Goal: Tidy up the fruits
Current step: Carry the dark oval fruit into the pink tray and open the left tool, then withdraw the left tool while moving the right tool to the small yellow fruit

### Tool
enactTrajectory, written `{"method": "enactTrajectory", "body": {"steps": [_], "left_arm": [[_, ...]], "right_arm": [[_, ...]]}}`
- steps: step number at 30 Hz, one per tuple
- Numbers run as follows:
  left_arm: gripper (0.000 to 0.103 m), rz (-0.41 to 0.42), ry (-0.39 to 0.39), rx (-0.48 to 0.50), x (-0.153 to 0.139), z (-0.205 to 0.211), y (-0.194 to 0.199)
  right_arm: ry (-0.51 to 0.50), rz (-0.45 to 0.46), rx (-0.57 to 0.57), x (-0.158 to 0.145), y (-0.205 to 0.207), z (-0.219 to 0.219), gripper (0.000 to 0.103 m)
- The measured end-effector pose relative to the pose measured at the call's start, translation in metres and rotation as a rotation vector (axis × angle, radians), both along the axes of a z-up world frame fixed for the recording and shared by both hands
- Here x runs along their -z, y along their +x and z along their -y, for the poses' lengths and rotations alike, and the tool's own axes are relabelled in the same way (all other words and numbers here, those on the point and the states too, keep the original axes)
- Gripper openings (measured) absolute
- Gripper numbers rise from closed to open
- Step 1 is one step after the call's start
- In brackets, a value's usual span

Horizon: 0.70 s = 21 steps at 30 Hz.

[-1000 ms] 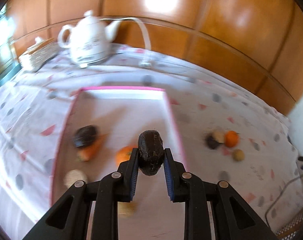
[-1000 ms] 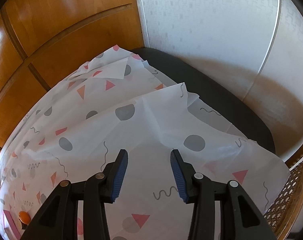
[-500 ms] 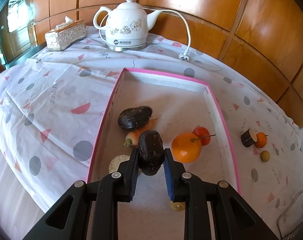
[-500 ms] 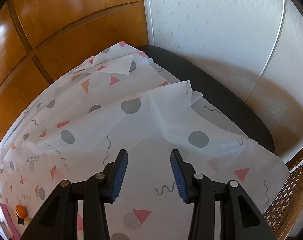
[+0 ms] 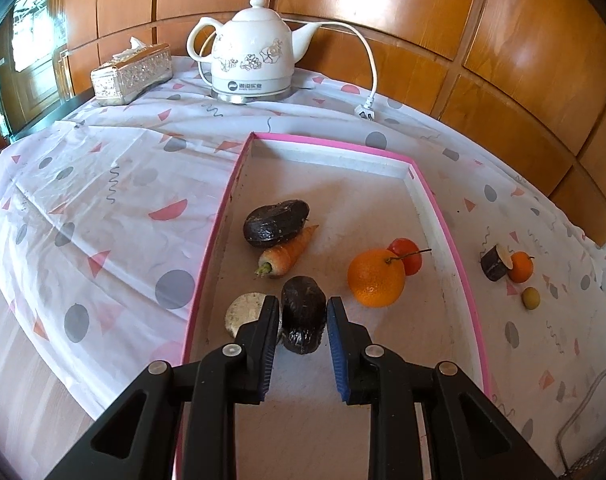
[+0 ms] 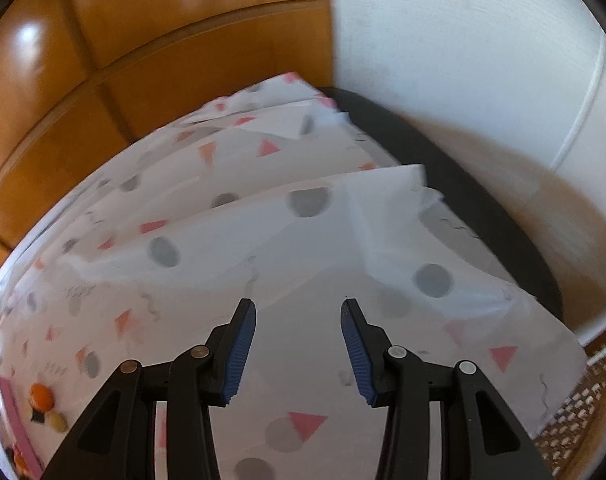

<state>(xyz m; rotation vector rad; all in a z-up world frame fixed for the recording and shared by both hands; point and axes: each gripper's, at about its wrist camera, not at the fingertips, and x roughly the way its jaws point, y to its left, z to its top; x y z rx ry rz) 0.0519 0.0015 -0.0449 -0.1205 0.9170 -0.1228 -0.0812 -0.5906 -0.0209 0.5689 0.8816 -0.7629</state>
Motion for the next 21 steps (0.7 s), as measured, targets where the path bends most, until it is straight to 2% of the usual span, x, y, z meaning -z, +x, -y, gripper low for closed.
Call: {"method": "enactTrajectory", "body": {"steps": [9,15,21], "left_arm": [[0.035,0.027,-0.004,-0.011,-0.008,-0.010,-0.011],[0.042,0.041,-0.002,-0.017,-0.011,-0.016,-0.016],[0.045,0.041,-0.001,-0.023,-0.012,-0.020,-0.022]], "right_arm": [[-0.023,0.044,-0.311,-0.007,0.032,-0.049,0.045],[-0.040,0.092,-0.487,-0.014,0.045,-0.082,0.045],[-0.047,0.126,-0.638,-0.019,0.052,-0.109,0.045]]}}
